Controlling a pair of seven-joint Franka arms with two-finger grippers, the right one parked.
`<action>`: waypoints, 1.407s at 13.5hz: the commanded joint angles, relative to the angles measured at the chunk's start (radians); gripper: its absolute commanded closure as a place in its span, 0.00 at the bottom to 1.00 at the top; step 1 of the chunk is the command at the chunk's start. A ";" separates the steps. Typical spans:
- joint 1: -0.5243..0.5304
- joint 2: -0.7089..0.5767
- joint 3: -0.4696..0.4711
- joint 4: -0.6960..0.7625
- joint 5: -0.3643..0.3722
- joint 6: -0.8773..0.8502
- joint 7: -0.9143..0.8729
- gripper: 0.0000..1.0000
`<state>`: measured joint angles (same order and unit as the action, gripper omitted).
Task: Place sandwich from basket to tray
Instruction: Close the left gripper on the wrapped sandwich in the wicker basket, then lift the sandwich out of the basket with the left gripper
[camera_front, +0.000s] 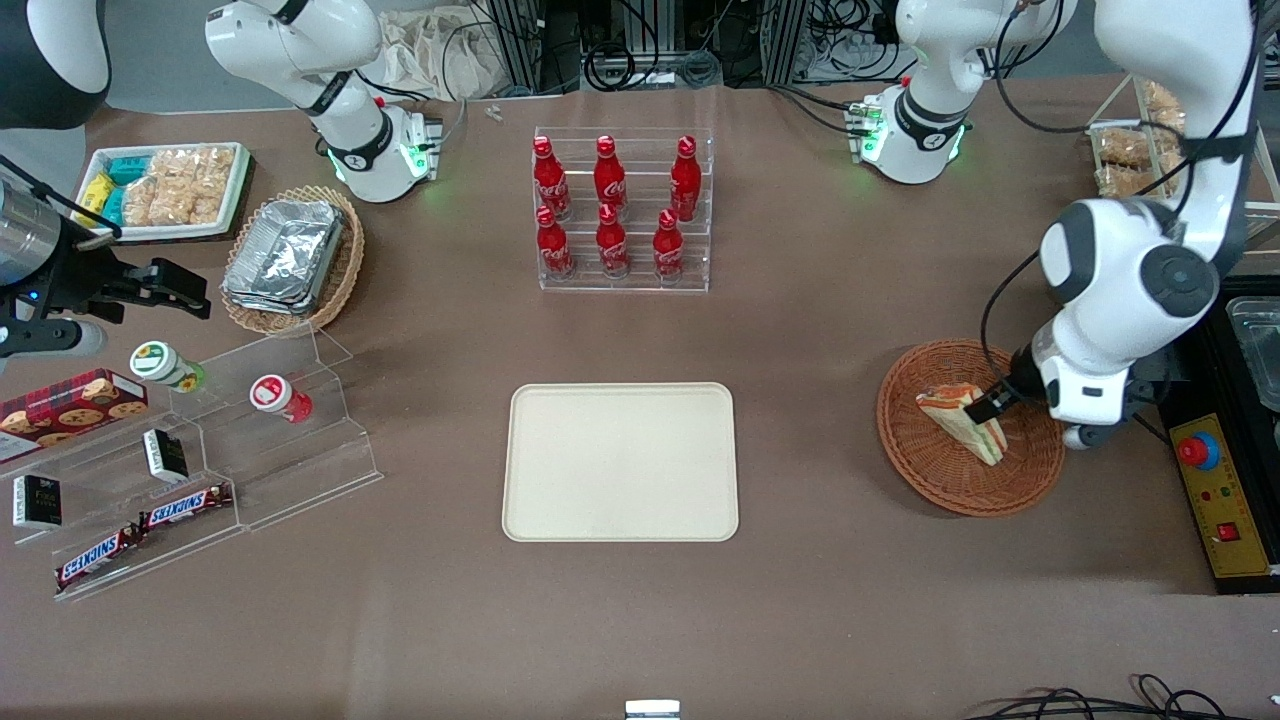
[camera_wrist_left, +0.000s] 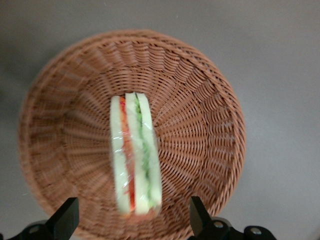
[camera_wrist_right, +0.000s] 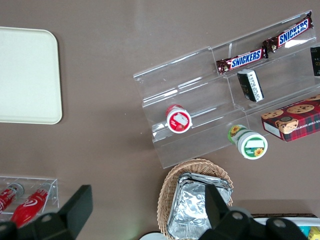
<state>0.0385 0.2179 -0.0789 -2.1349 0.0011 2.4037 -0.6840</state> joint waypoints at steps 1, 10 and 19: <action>-0.002 0.067 0.001 0.004 0.013 0.084 -0.034 0.00; -0.002 0.143 0.004 -0.019 0.014 0.195 -0.035 0.76; -0.017 0.037 -0.174 0.321 -0.003 -0.329 -0.037 1.00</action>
<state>0.0331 0.2392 -0.1615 -1.9205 0.0011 2.1765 -0.6971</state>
